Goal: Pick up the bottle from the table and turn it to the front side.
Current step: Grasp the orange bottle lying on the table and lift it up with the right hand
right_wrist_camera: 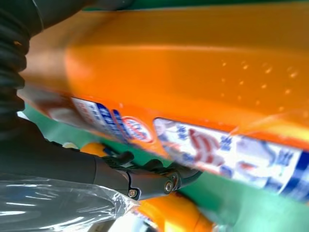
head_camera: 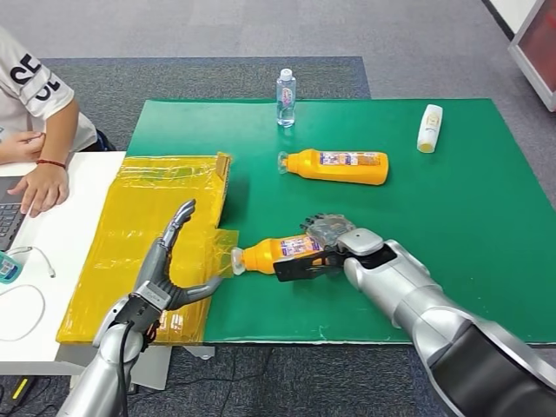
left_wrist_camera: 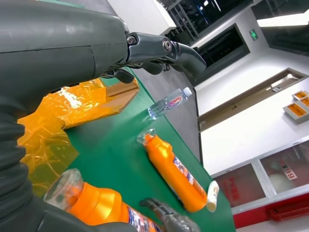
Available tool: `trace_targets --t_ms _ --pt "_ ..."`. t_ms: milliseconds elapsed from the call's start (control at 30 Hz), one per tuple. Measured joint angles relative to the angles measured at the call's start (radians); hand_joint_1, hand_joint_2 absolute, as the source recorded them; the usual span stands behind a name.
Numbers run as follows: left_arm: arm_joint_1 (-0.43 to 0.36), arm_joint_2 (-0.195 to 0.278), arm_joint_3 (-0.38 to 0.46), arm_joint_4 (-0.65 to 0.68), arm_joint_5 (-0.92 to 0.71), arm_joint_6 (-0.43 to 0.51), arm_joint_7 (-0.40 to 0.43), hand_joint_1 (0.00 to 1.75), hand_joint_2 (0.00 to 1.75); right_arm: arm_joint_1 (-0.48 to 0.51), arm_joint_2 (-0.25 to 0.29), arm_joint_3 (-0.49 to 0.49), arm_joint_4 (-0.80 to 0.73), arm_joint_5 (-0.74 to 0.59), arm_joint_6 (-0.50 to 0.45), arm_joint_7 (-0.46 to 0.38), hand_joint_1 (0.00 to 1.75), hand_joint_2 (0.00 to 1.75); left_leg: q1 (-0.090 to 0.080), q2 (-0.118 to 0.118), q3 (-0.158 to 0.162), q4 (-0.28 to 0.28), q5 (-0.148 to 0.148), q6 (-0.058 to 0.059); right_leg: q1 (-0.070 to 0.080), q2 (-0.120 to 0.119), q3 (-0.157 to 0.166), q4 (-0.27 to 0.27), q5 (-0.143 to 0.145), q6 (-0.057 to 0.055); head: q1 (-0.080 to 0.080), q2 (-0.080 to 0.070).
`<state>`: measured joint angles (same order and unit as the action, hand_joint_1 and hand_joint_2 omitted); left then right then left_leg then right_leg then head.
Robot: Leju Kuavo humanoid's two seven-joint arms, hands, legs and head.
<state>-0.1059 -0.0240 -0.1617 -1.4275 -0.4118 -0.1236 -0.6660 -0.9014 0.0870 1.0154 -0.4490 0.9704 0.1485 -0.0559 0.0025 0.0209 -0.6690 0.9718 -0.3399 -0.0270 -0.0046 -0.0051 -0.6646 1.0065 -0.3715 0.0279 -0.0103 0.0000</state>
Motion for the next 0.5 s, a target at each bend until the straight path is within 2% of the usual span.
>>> trace_targets --t_ms 200,500 --pt "0.002 0.0 0.001 0.0 -0.007 0.0 0.003 0.0 1.75 -0.007 -0.004 -0.045 0.0 0.016 -0.005 0.023 0.0 1.75 0.0 0.0 0.0 0.0 0.0 0.0 0.0 0.0 0.0 0.0 0.0 0.0 0.0 0.0" --pt "-0.001 0.0 0.002 0.0 -0.01 0.0 0.005 0.0 1.75 -0.012 -0.006 -0.058 0.012 0.075 0.097 0.017 0.0 1.75 0.0 0.0 0.0 0.0 0.0 0.0 0.0 0.0 0.0 0.0 0.0 0.0 0.0 0.0"
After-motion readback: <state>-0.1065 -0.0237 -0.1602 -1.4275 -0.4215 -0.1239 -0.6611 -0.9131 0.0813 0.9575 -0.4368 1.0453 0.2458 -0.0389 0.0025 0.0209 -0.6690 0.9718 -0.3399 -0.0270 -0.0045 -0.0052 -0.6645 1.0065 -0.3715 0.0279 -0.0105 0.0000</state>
